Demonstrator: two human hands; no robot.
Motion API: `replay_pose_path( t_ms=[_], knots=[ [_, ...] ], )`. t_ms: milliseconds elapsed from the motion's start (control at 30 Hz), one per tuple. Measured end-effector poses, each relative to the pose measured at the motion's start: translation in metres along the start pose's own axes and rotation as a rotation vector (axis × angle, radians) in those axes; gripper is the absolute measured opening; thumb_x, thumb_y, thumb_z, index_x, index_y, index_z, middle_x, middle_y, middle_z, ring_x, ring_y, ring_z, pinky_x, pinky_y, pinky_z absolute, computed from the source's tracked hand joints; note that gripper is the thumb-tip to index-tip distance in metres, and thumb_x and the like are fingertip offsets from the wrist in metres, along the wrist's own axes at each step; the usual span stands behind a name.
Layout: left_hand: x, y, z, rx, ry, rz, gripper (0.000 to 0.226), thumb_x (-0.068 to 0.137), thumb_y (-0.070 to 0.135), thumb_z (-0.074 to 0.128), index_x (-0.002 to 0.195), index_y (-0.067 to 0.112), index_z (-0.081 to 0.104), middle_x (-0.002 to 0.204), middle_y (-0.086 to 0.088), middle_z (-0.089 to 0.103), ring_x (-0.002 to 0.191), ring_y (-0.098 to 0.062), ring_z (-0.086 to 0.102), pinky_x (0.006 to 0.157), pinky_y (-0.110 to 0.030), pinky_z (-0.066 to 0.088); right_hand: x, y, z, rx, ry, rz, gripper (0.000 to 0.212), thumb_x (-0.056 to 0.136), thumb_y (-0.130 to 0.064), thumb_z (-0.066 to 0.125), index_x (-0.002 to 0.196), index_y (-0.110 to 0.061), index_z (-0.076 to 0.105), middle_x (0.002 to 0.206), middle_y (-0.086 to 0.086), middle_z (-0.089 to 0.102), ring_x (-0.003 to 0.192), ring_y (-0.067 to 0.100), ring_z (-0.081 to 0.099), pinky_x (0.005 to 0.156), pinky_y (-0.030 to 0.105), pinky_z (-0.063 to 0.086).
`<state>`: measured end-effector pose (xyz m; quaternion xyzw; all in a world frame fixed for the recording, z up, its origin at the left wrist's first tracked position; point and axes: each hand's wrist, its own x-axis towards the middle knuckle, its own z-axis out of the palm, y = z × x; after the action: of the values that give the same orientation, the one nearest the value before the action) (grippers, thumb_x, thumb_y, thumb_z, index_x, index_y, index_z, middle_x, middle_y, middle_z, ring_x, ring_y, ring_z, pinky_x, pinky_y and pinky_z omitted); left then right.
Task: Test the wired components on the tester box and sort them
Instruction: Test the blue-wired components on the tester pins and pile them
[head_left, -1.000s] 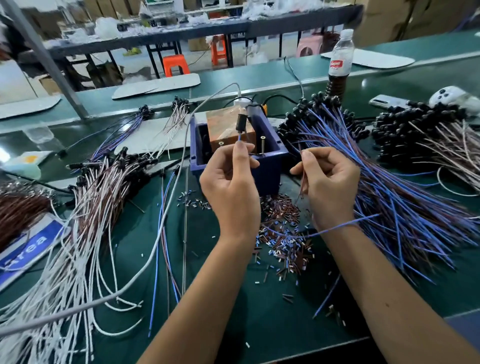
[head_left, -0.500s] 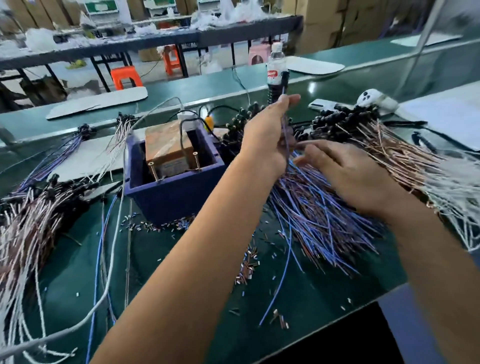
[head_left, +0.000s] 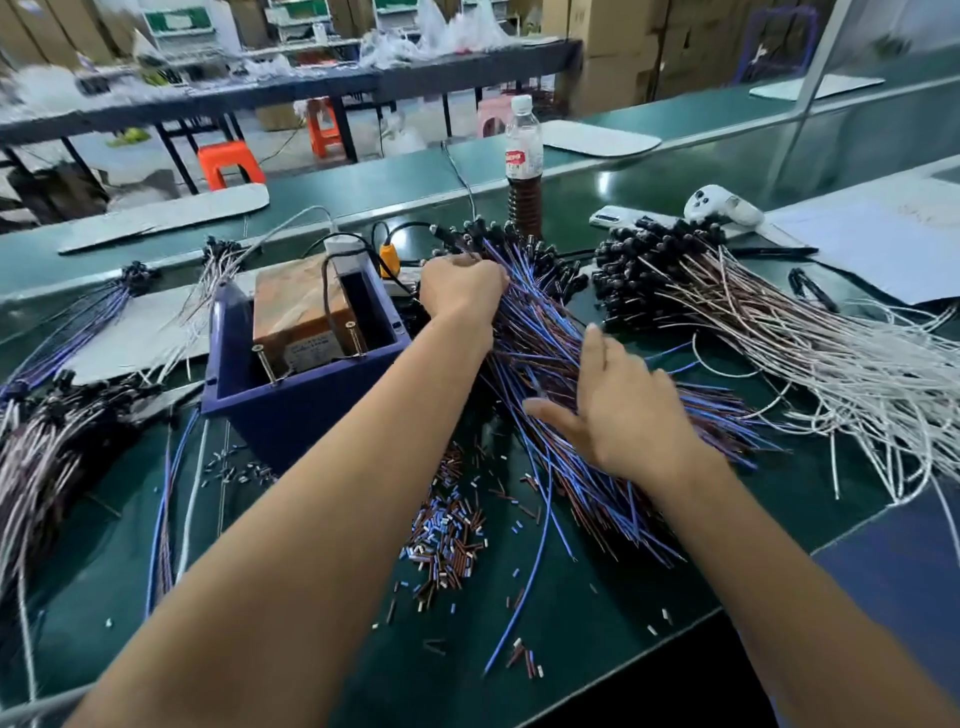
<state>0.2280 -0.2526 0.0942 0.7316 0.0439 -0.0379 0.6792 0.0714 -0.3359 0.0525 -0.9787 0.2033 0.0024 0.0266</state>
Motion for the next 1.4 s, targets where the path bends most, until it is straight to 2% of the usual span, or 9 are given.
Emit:
replay_pose_path(
  t_ms=[133, 300, 400, 533, 700, 900, 1000, 1133, 1400],
  knots=[
    [-0.004, -0.017, 0.0, 0.1, 0.028, 0.204, 0.026, 0.082, 0.004, 0.074, 0.076, 0.025, 0.059, 0.083, 0.009, 0.069, 0.079, -0.004, 0.064, 0.062, -0.011, 0.044, 0.005, 0.006, 0.013, 0.021, 0.036, -0.023, 0.114, 0.087, -0.087, 0.019, 0.161, -0.003, -0.001, 0.168, 0.017, 0.021, 0.151, 0.034, 0.031, 0.118, 0.058, 0.033],
    [-0.024, -0.024, -0.01, 0.148, -0.084, 0.296, 0.049, 0.087, 0.01, 0.071, 0.135, 0.014, 0.064, 0.11, 0.006, 0.07, 0.102, -0.007, 0.064, 0.089, -0.018, 0.048, 0.007, 0.007, 0.011, 0.031, -0.005, -0.021, 0.113, 0.085, -0.086, 0.021, 0.161, -0.004, 0.003, 0.168, 0.016, 0.02, 0.15, 0.034, 0.031, 0.117, 0.054, 0.036],
    [-0.043, -0.023, -0.031, 0.079, -0.148, 0.332, 0.024, 0.09, 0.01, 0.07, 0.113, 0.014, 0.072, 0.095, 0.003, 0.075, 0.091, -0.013, 0.072, 0.09, -0.032, 0.059, 0.011, 0.006, 0.009, 0.057, -0.038, 0.025, 0.113, 0.087, -0.085, 0.033, 0.162, -0.006, 0.002, 0.17, 0.014, 0.017, 0.152, 0.033, 0.029, 0.119, 0.054, 0.034],
    [-0.065, -0.025, -0.083, 0.051, -0.634, 0.213, 0.01, 0.097, 0.007, 0.068, 0.106, 0.002, 0.07, 0.085, -0.009, 0.076, 0.072, -0.02, 0.073, 0.067, -0.027, 0.06, 0.009, 0.0, 0.004, 0.163, 0.025, 0.071, 0.114, 0.09, -0.077, 0.05, 0.162, -0.002, 0.002, 0.17, 0.018, 0.017, 0.154, 0.034, 0.027, 0.123, 0.059, 0.024],
    [-0.084, -0.032, -0.168, 0.454, -0.986, 0.118, 0.016, 0.099, 0.016, 0.068, 0.101, 0.0, 0.07, 0.075, -0.006, 0.071, 0.059, -0.016, 0.065, 0.052, -0.022, 0.052, -0.023, -0.069, -0.015, 0.403, 0.648, -0.251, 0.03, 0.094, -0.036, 0.066, 0.11, -0.01, 0.066, 0.105, 0.013, 0.068, 0.1, 0.035, 0.064, 0.081, 0.039, 0.047],
    [-0.08, -0.038, -0.269, 0.985, -0.704, -0.005, 0.025, 0.082, 0.002, 0.055, 0.063, 0.012, 0.068, 0.06, -0.01, 0.068, 0.048, -0.017, 0.058, 0.051, -0.026, 0.044, -0.056, -0.196, 0.003, 0.481, 0.106, -0.519, 0.026, 0.099, -0.037, 0.058, 0.08, -0.019, 0.064, 0.084, 0.006, 0.069, 0.081, 0.033, 0.066, 0.062, 0.031, 0.039],
    [-0.061, -0.04, -0.316, 1.085, -0.345, -0.076, 0.019, 0.088, 0.008, 0.062, 0.072, 0.005, 0.071, 0.066, -0.007, 0.074, 0.049, -0.016, 0.064, 0.049, -0.023, 0.05, -0.058, -0.253, 0.012, 0.535, -0.055, -0.541, 0.023, 0.102, -0.032, 0.055, 0.097, -0.014, 0.068, 0.097, 0.014, 0.07, 0.087, 0.04, 0.066, 0.071, 0.038, 0.053],
    [-0.039, -0.037, -0.361, 1.213, 0.131, -0.001, 0.015, 0.083, 0.018, 0.067, 0.087, 0.008, 0.077, 0.08, -0.013, 0.075, 0.079, -0.03, 0.074, 0.08, -0.038, 0.062, -0.06, -0.305, 0.028, 0.54, -0.17, -0.547, 0.028, 0.105, -0.038, 0.054, 0.096, -0.012, 0.059, 0.104, 0.018, 0.07, 0.091, 0.039, 0.069, 0.074, 0.036, 0.054],
    [-0.003, -0.051, -0.343, 1.108, 0.174, 0.008, 0.011, 0.082, 0.014, 0.064, 0.078, 0.004, 0.066, 0.068, -0.013, 0.072, 0.064, -0.027, 0.074, 0.063, -0.032, 0.062, -0.052, -0.321, 0.039, 0.402, -0.177, -0.484, 0.02, 0.1, -0.021, 0.057, 0.082, -0.013, 0.052, 0.083, 0.01, 0.053, 0.087, 0.038, 0.062, 0.069, 0.029, 0.04]
  ],
)
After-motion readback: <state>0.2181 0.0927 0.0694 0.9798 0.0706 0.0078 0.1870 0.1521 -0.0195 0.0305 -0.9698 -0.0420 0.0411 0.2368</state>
